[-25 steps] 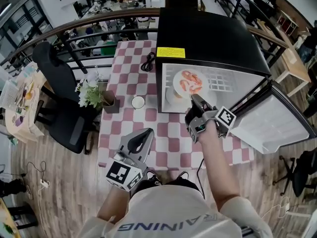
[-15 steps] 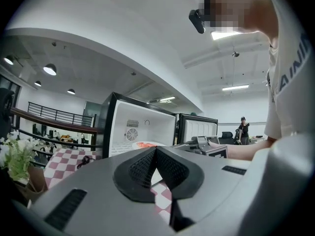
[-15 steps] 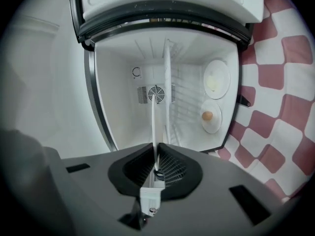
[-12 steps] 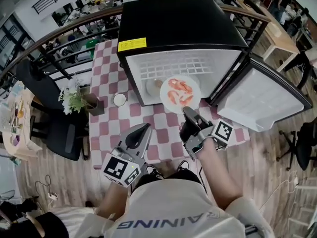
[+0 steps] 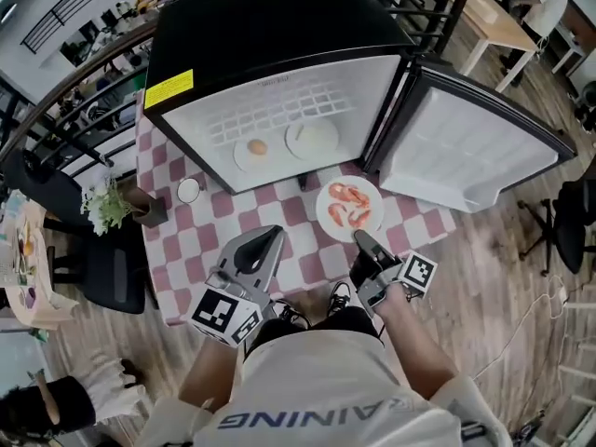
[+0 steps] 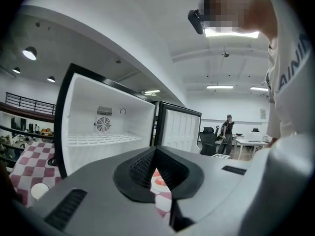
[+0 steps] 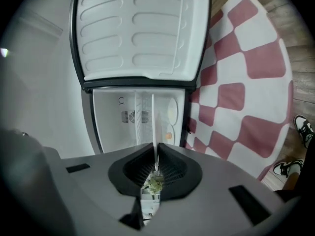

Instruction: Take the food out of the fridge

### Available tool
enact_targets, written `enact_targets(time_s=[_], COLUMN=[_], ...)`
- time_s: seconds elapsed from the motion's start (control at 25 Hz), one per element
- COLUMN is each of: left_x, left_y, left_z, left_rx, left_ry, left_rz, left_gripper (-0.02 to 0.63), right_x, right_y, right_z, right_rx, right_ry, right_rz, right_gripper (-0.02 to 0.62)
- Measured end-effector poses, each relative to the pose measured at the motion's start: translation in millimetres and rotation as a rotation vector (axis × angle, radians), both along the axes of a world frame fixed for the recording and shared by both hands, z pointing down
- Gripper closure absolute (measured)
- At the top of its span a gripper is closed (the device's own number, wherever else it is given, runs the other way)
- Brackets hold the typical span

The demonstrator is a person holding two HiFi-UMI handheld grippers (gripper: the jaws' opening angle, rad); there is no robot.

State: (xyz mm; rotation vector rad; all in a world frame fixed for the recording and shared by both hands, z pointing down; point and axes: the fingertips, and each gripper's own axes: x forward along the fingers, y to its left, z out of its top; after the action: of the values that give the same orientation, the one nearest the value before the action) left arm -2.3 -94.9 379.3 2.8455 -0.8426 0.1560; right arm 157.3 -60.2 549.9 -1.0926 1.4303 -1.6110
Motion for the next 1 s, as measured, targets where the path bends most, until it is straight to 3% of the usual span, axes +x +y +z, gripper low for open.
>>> enact_targets(time_s=[0.2,0.48,1.0], left_x=[24,48,62], left_y=[5,14,18], left_z=[8,19,31], left_rx=[-0.013,-0.036,-0.068], left_ry=[-0.024,-0.074,-0.095], left_rz=[0.039,0.067,0.068], left_gripper=[0.601,0.601,0.601], right_x=[26,60,101], right_y=[24,41,36], right_z=[52,105,145], right_rx=[-0.042,-0.114,-0.215], right_ry=[-0.046,-0.021,-0.036], right_rz=[0.069,0.132,0.214], right_gripper=[0.557,0.557,0.555])
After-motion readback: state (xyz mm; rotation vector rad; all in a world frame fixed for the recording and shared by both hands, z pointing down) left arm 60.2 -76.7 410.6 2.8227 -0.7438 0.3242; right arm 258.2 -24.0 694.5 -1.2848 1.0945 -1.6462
